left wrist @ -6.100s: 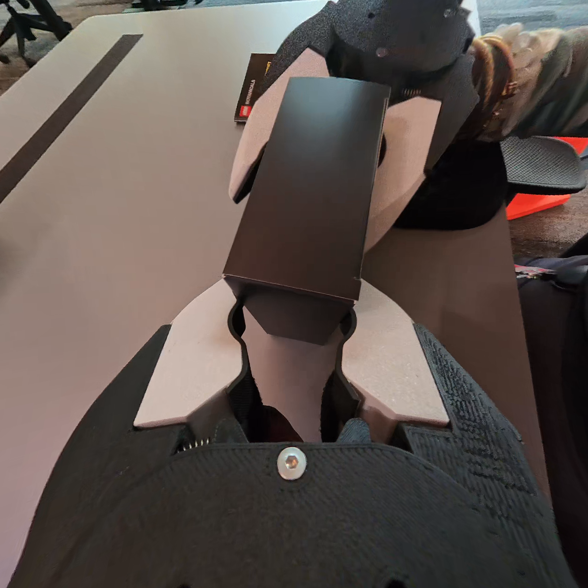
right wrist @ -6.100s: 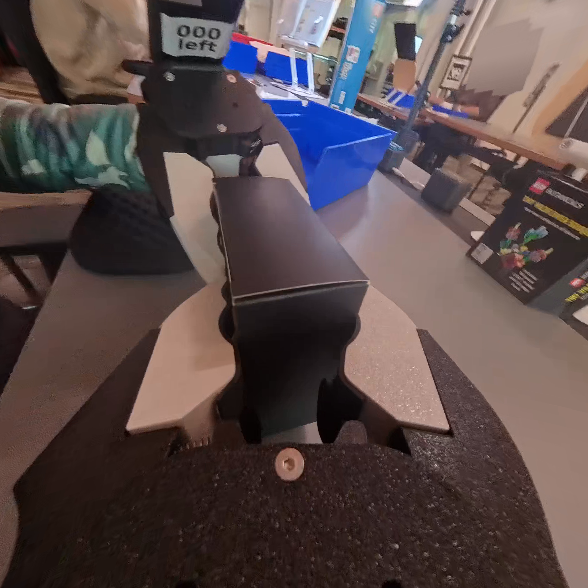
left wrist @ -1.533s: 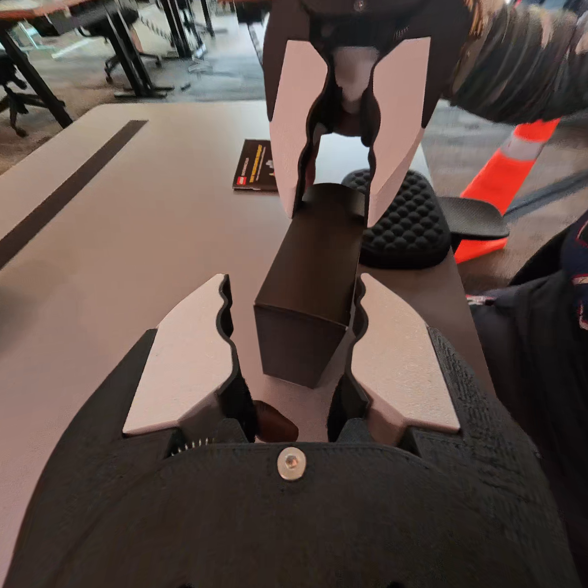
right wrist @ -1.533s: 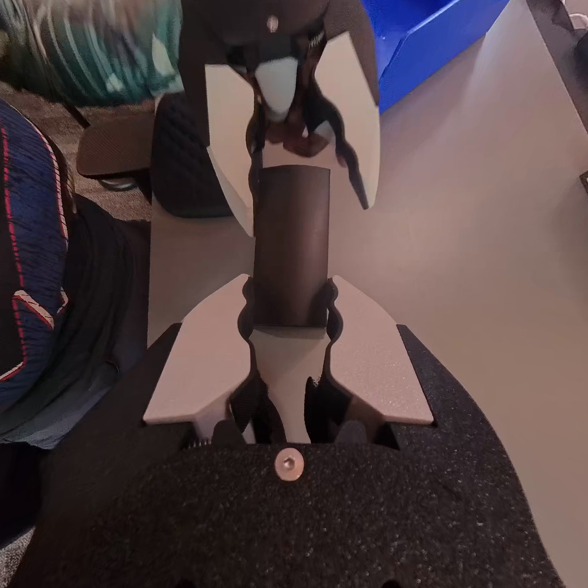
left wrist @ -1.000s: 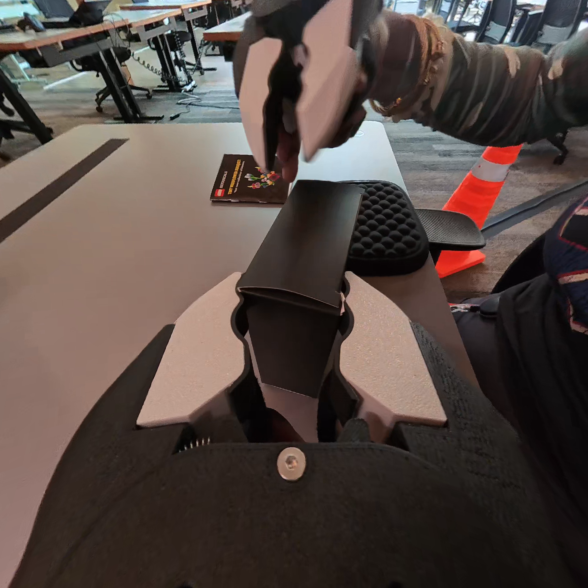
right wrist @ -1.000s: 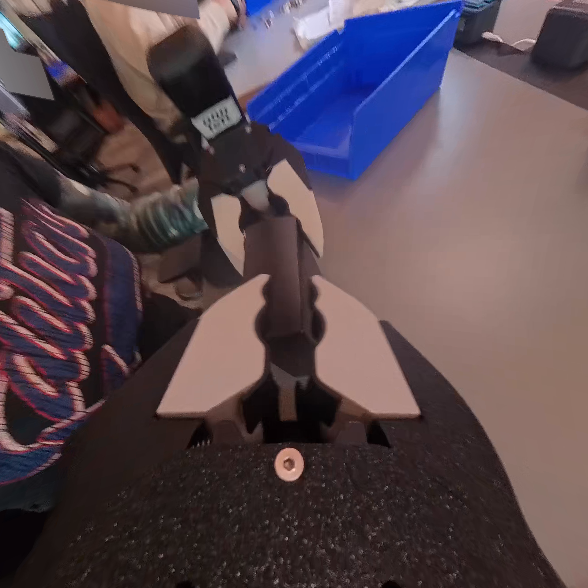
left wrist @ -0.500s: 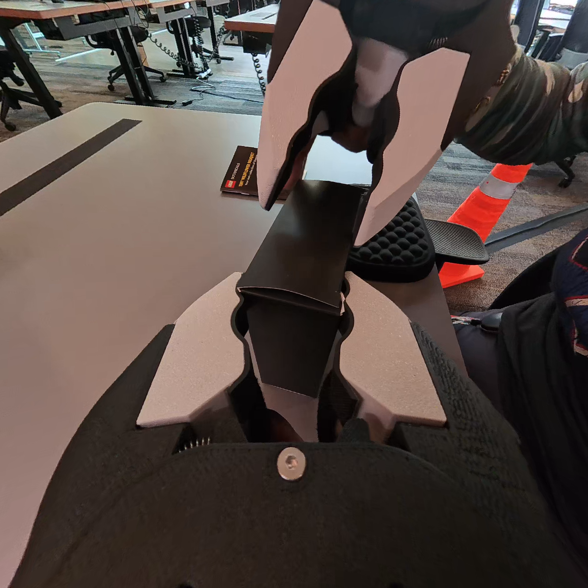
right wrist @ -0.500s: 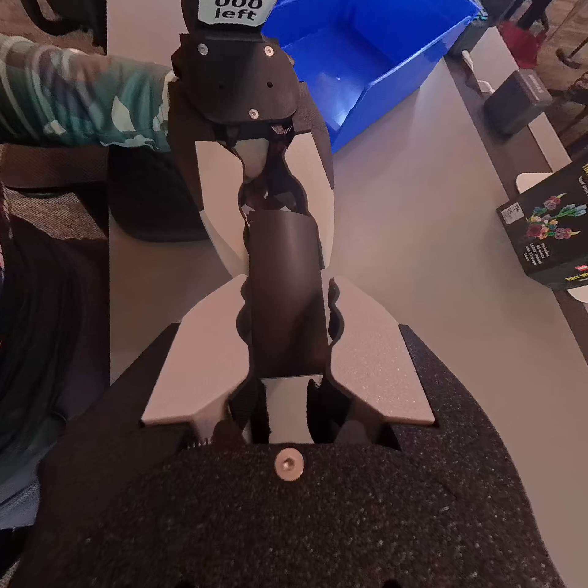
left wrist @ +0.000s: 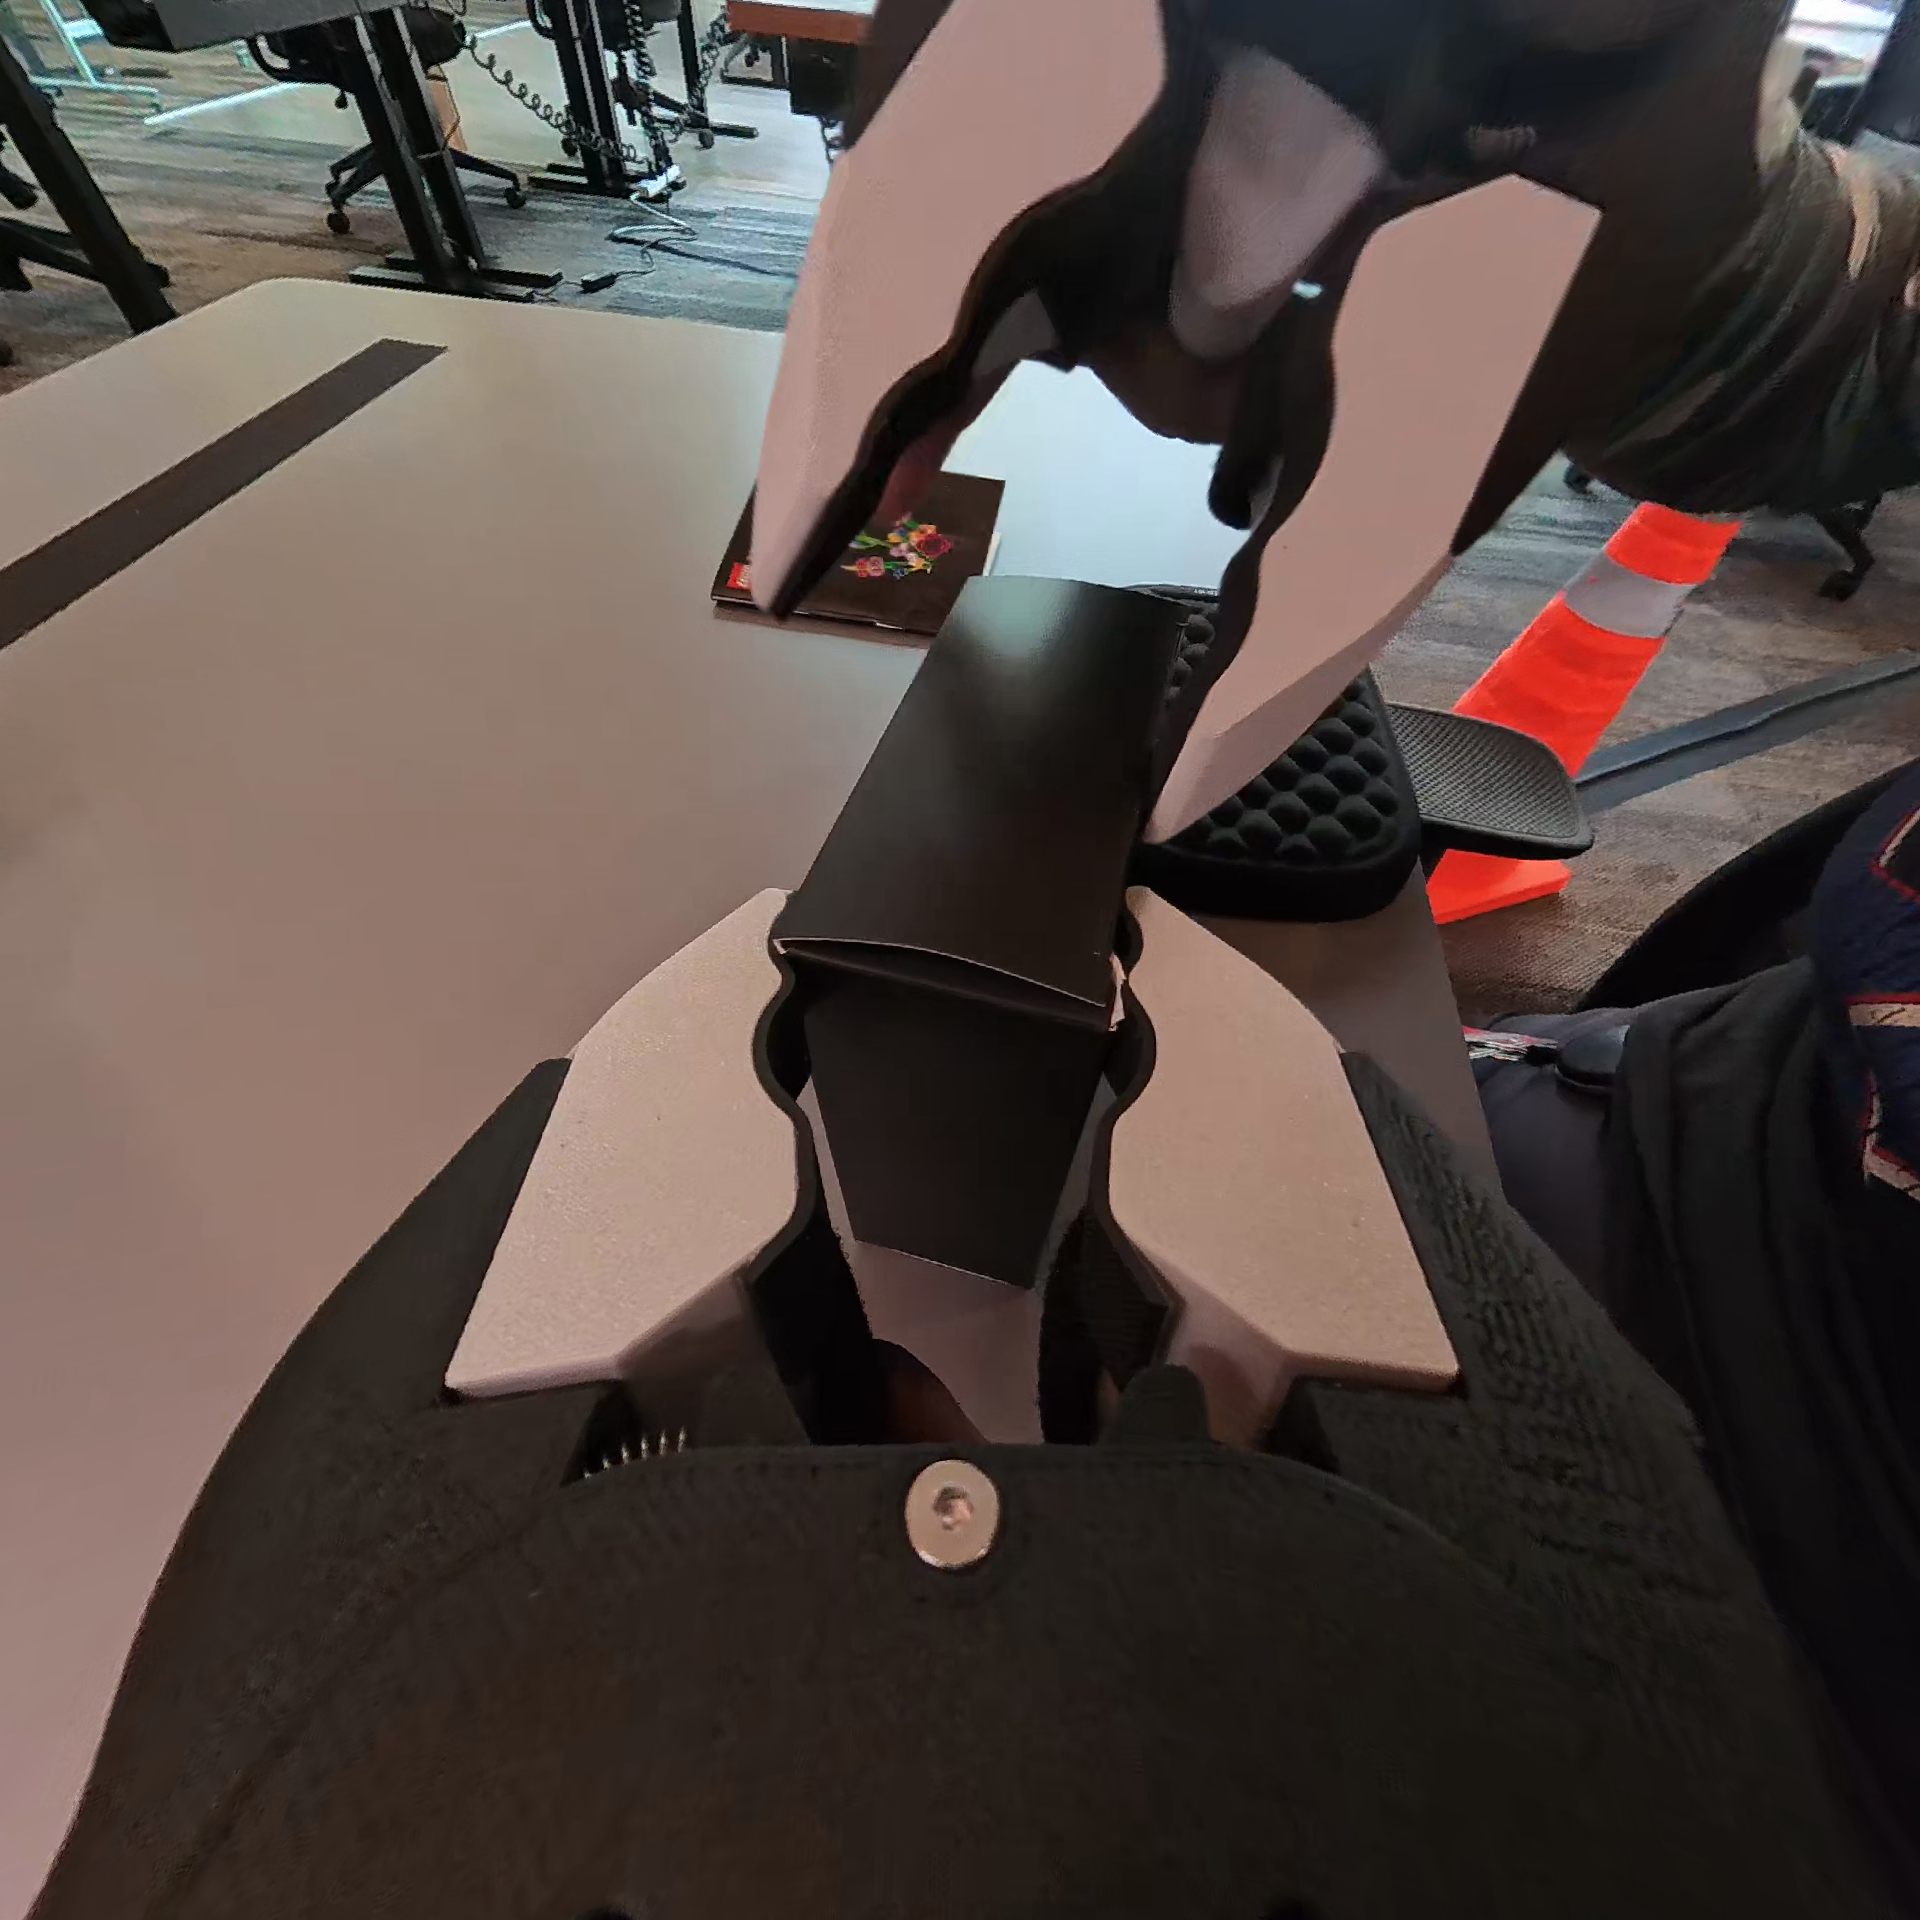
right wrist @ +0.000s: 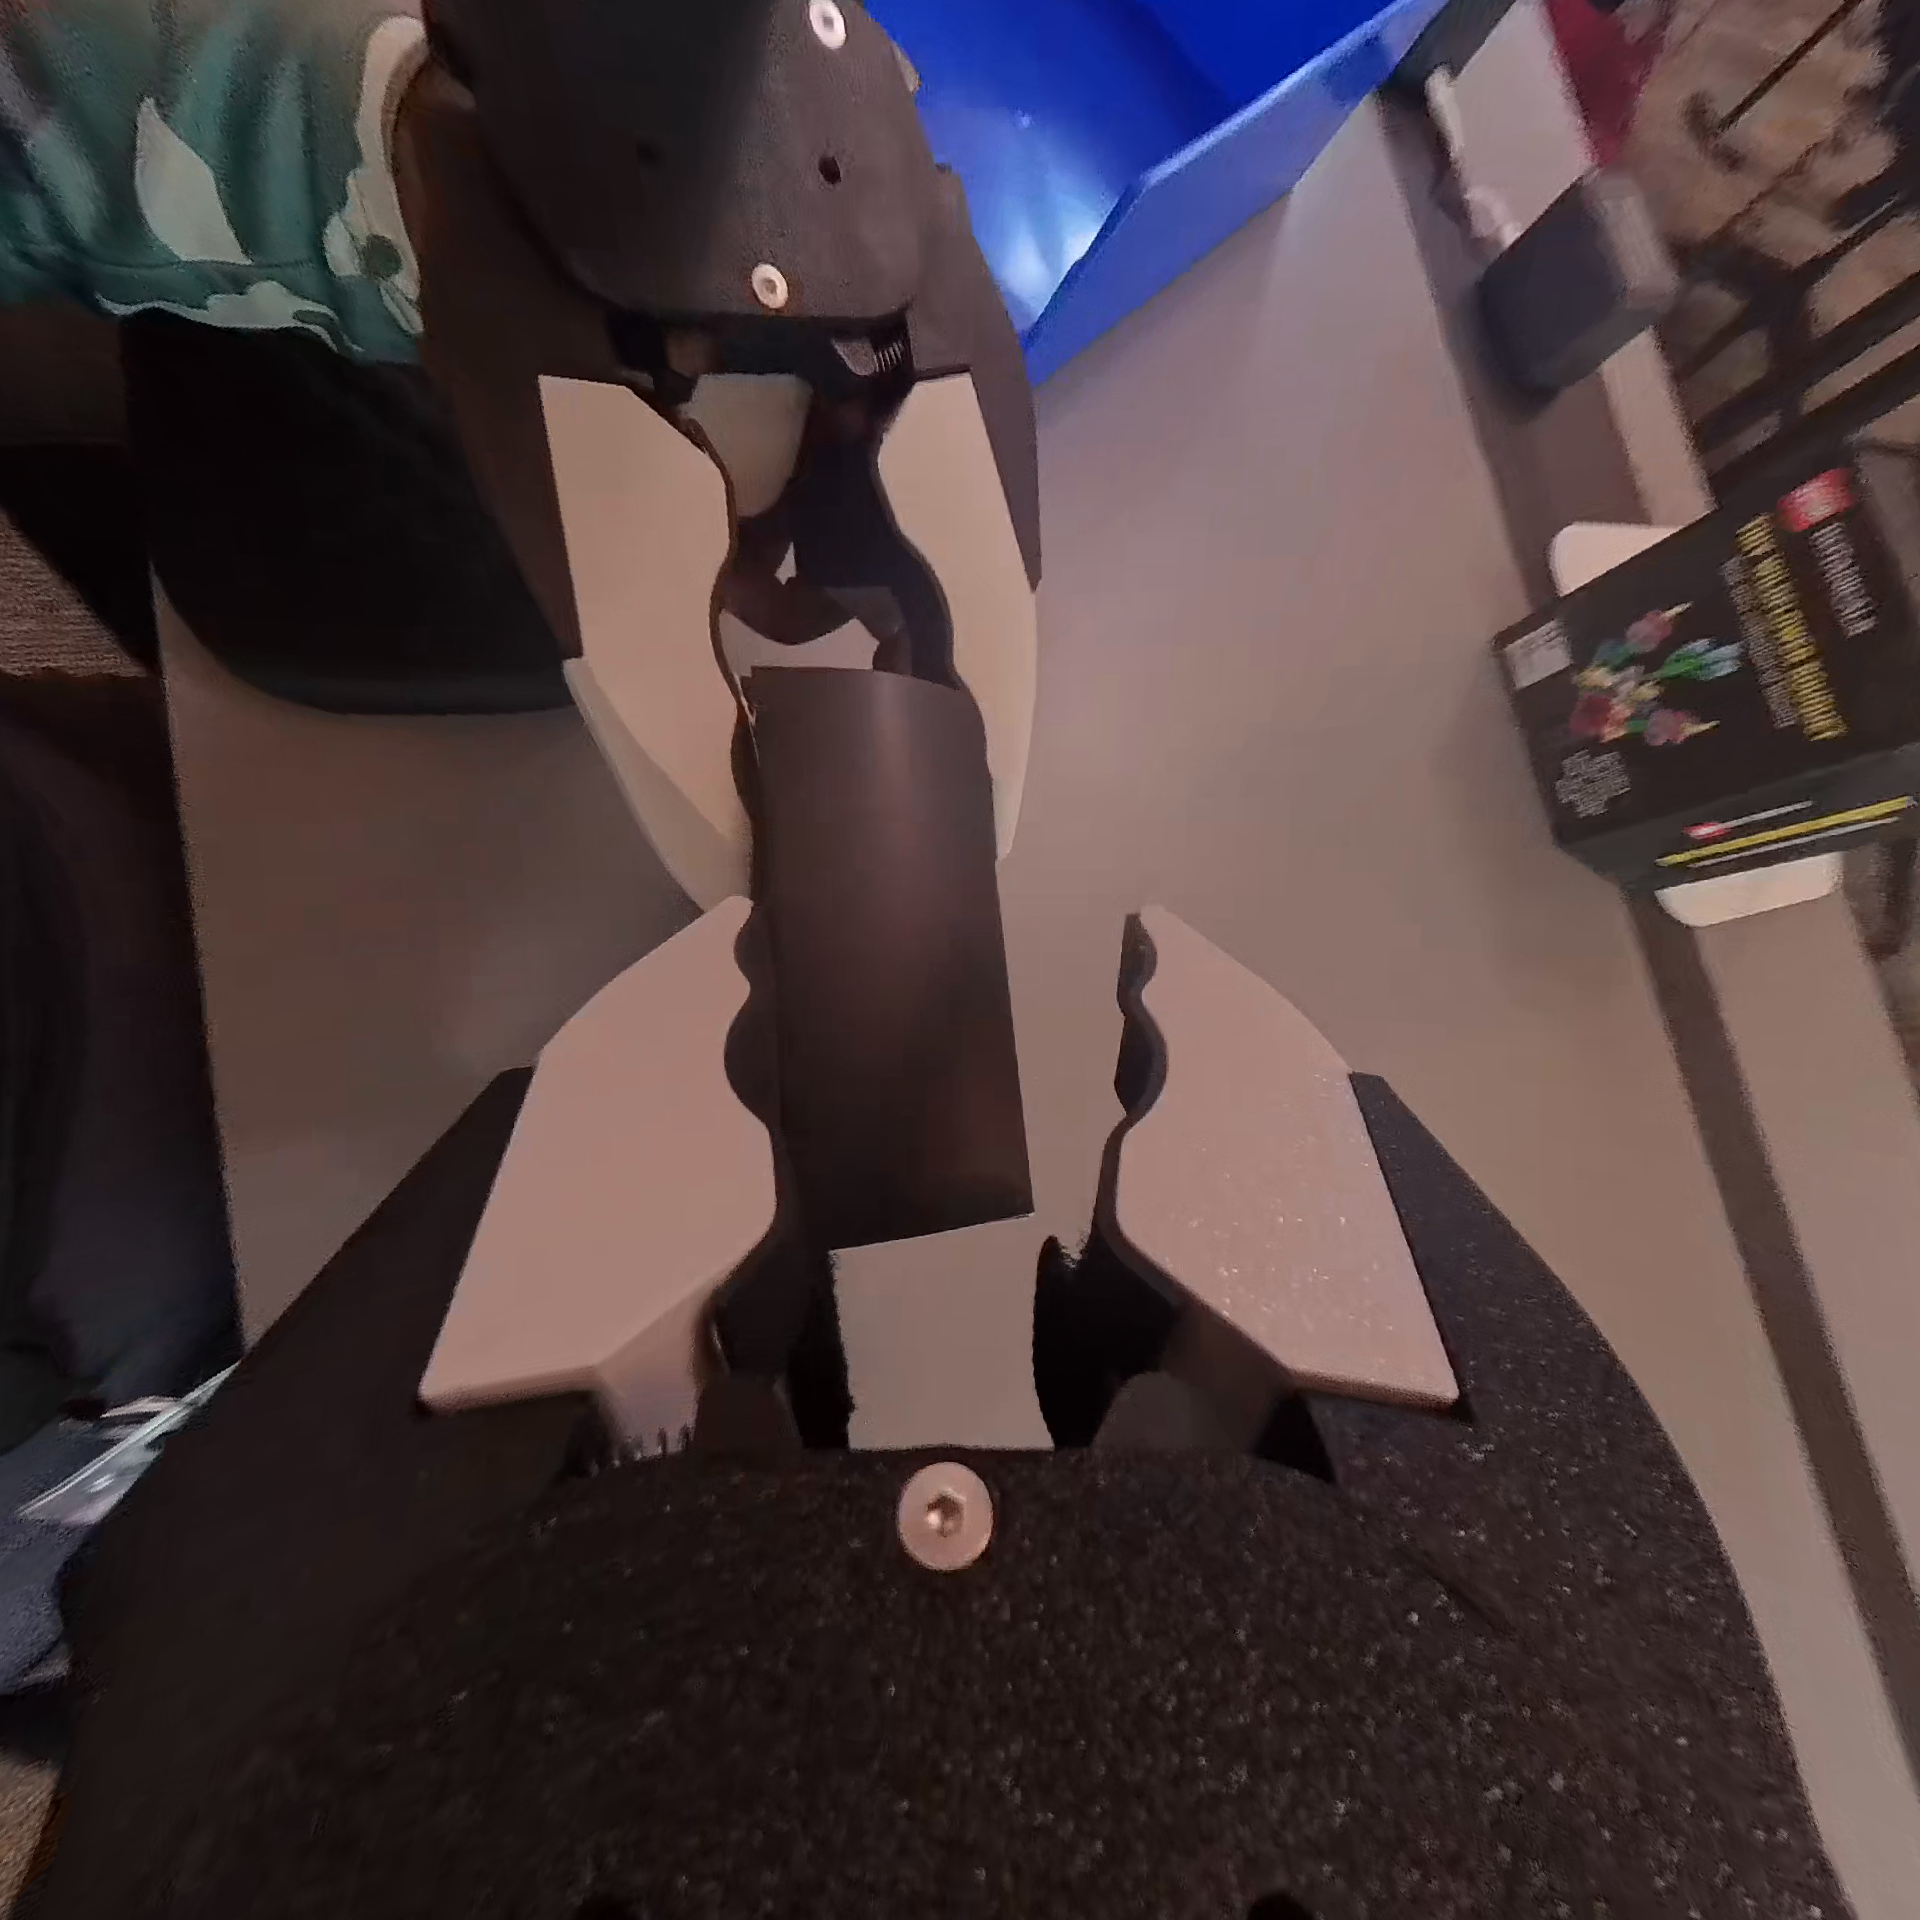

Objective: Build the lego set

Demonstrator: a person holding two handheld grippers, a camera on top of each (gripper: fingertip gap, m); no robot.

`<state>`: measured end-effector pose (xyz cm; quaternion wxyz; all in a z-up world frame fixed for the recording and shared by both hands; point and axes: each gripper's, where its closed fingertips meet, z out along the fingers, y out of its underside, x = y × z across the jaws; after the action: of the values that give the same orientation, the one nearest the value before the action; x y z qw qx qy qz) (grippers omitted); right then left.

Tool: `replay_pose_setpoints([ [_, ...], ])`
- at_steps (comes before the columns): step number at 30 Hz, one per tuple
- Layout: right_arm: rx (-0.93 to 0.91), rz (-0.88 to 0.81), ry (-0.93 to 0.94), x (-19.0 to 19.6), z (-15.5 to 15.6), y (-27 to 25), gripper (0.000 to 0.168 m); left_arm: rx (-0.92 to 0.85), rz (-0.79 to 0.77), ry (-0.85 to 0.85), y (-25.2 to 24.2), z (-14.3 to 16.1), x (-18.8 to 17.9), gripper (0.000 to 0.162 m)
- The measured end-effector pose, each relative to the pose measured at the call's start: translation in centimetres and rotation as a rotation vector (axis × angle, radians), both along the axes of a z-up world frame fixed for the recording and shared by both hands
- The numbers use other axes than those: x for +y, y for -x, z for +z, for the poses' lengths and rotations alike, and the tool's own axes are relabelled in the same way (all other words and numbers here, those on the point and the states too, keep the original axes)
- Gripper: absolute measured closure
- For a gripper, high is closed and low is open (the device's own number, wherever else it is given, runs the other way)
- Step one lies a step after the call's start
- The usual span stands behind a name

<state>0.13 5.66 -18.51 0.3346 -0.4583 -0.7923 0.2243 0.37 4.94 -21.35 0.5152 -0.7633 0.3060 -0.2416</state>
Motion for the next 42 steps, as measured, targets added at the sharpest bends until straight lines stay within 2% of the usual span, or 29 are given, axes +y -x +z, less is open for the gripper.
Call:
replay_pose_setpoints([
  [2,-0.069,0.014,0.068,-0.1,-0.6,-0.2,0.104,0.015,-0.002,-0.007,-0.2,0.0,0.0,0.107],
  [6,-0.156,0.075,0.115,-0.8,-1.0,-0.4,0.122,0.017,0.005,-0.001,-0.1,-0.1,0.0,0.107],
  [10,-0.18,0.09,0.114,-0.8,-1.0,-0.5,0.122,0.03,0.004,0.004,-0.1,-0.2,0.0,0.107],
  [19,-0.147,0.088,0.406,-0.9,-0.4,-0.6,0.124,0.026,-0.019,-0.028,-0.3,-0.1,-0.2,0.107],
  [26,-0.205,0.109,0.424,-1.0,-0.4,-0.6,0.123,0.008,-0.025,-0.033,-0.3,-0.1,-0.2,0.107],
  [32,-0.354,0.182,0.464,-1.2,-0.2,-1.2,0.123,0.026,-0.072,-0.085,-0.7,0.0,-0.6,0.107],
  [37,-0.407,0.208,0.451,-1.2,0.0,-0.8,0.124,-0.003,-0.029,-0.074,-0.1,0.0,-0.3,0.107],
  [39,-0.359,0.235,0.438,-1.7,0.4,-1.3,0.104,-0.002,-0.004,-0.076,0.2,0.0,-0.1,0.107],
  [42,-0.255,0.158,0.322,-0.3,-0.4,-2.2,0.082,-0.009,0.006,-0.072,0.3,0.0,-0.1,0.107],
])
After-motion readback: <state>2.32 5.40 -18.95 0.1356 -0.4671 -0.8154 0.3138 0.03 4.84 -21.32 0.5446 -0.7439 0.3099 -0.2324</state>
